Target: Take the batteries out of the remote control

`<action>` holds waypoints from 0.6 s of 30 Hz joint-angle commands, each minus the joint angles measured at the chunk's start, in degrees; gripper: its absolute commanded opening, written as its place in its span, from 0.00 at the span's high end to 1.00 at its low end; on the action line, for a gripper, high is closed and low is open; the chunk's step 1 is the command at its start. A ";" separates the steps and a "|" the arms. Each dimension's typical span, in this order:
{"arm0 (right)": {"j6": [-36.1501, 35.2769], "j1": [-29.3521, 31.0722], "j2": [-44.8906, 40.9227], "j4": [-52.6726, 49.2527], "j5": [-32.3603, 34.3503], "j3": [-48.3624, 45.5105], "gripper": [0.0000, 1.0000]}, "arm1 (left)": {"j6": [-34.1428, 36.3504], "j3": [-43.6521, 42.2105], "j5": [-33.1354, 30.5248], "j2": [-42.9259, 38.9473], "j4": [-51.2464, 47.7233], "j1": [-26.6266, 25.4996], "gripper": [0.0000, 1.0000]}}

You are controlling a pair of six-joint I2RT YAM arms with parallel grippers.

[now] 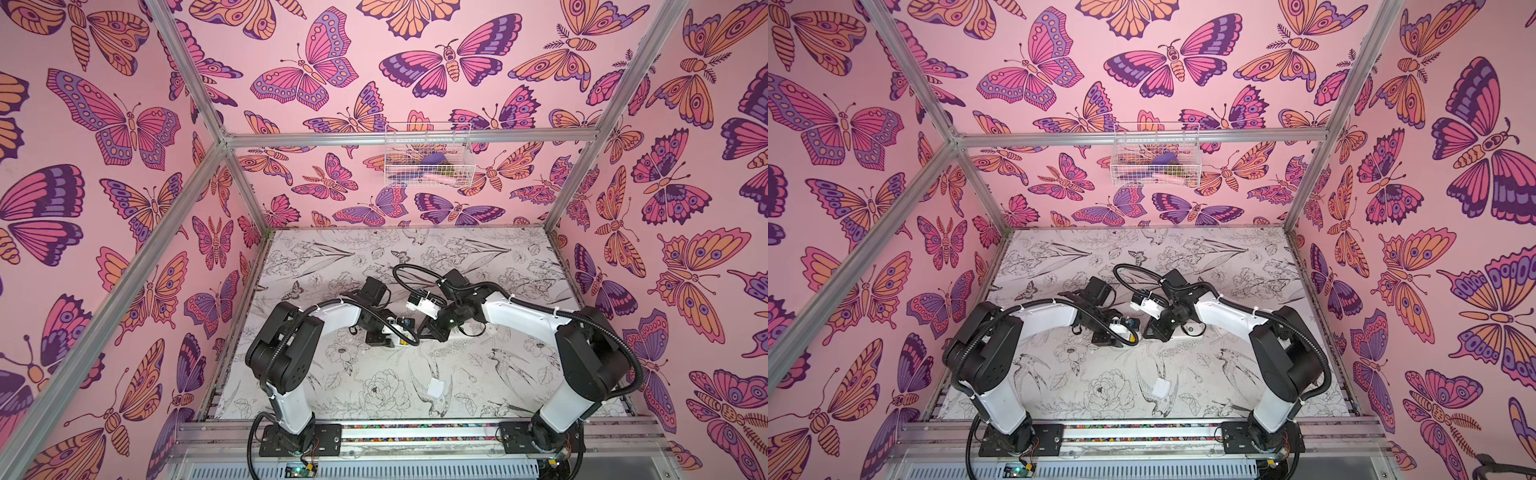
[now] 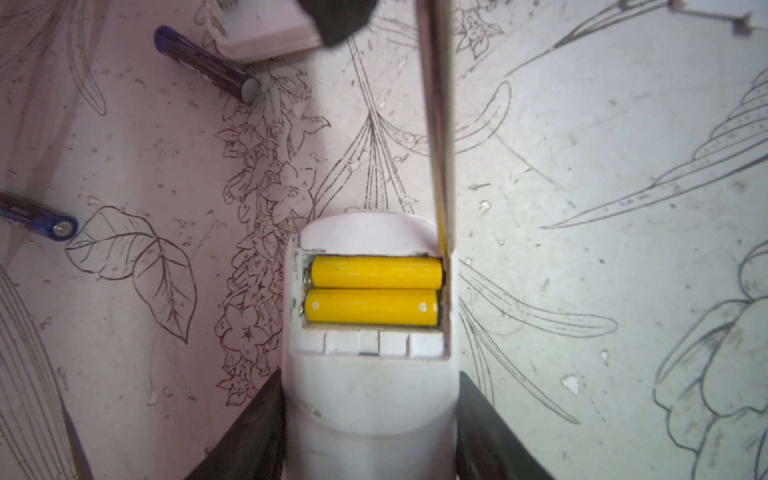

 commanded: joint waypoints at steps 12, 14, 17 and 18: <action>-8.09 2.47 5.42 -7.49 -4.66 1.92 1.00 | 0.49 -3.22 -3.91 1.41 -1.45 -0.74 0.57; -8.93 3.28 5.86 -7.59 -4.47 1.87 1.00 | 0.56 -3.47 -4.03 1.34 -1.25 -0.87 0.57; -9.17 3.67 6.67 -6.81 -6.11 1.51 1.00 | 0.36 -3.43 -4.37 1.28 -1.14 -0.96 0.58; -9.18 3.68 6.97 -6.41 -6.62 1.30 1.00 | 0.30 -3.43 -4.45 1.37 -1.09 -0.96 0.58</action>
